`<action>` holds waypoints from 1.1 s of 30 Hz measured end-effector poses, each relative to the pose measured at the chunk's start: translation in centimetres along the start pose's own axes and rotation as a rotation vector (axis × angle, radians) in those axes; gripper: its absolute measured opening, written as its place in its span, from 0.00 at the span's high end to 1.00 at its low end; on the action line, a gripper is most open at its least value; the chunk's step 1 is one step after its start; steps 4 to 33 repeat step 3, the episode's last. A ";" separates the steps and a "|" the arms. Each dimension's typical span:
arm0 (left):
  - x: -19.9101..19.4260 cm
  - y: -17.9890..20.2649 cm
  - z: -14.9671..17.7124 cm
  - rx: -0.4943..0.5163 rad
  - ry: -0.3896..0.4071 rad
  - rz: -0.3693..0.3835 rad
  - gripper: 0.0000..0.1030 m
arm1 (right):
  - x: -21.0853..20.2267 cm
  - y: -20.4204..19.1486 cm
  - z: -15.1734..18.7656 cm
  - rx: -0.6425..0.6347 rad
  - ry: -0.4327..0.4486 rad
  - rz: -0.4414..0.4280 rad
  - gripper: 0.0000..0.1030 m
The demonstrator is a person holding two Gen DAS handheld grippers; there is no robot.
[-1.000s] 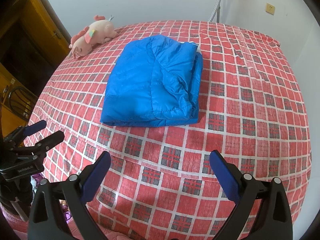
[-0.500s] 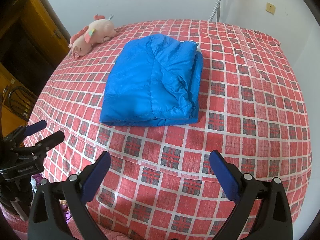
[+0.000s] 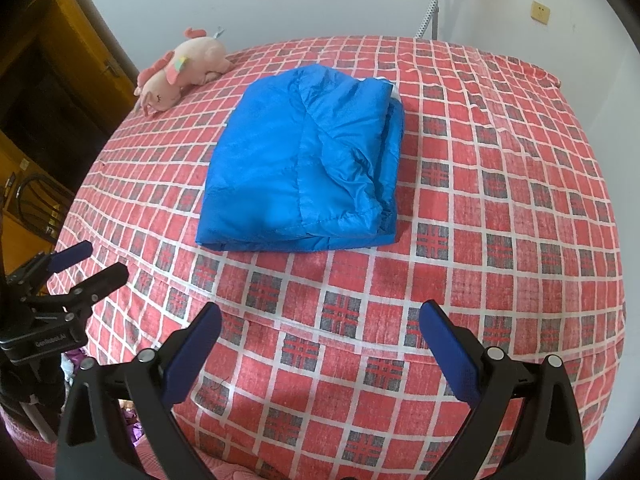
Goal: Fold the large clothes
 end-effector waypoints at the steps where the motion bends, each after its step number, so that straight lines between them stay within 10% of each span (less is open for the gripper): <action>1: 0.1 -0.1 -0.1 0.001 -0.002 0.000 0.11 | 0.0 0.0 0.0 0.000 -0.001 0.000 0.04; 33: 0.1 -0.1 -0.1 0.002 -0.003 0.001 0.11 | 0.0 0.0 0.0 0.000 -0.001 0.000 0.04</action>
Point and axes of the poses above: each gripper's, at about its wrist camera, not at the fingertips, and x roughly the way its jaws point, y to its right, z to its underside, the point moved 3 cm from there along x, roughly the way its jaws point, and after that the axes turned 12 degrees about z, right-handed, at the moved point
